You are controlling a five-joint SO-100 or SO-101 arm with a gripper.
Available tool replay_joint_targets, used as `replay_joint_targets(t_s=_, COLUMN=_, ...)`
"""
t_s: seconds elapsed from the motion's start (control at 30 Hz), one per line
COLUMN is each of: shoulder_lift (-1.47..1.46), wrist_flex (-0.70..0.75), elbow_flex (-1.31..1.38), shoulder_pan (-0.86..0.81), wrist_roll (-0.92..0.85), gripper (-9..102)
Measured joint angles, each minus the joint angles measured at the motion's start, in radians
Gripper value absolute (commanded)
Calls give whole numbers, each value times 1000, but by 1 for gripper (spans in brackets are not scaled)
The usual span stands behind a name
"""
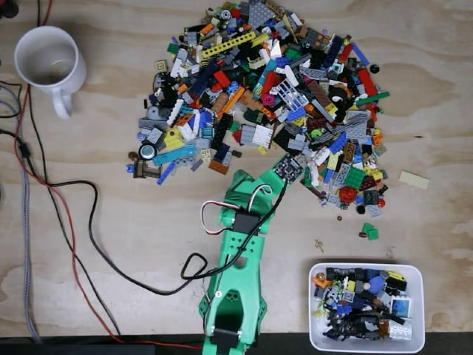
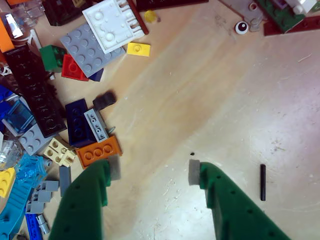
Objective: Find the closest Lego and put it in the bin.
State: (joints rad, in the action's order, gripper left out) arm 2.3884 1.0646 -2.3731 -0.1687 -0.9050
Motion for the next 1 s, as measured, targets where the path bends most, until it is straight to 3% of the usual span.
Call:
replay_joint_targets(t_s=0.17, shoulder_lift=-190, wrist_flex=35, elbow_flex=74, shoulder_pan=-14, wrist_roll=-54, gripper=20)
replay_joint_targets(t_s=0.6, shoulder_lift=-255, wrist_flex=37, elbow_flex=107, shoulder_pan=-28, wrist_roll=-63, gripper=20)
replay_joint_targets(t_s=1.0, shoulder_lift=-612, wrist_flex=17, elbow_flex=364, shoulder_pan=-545, wrist_roll=84, gripper=18)
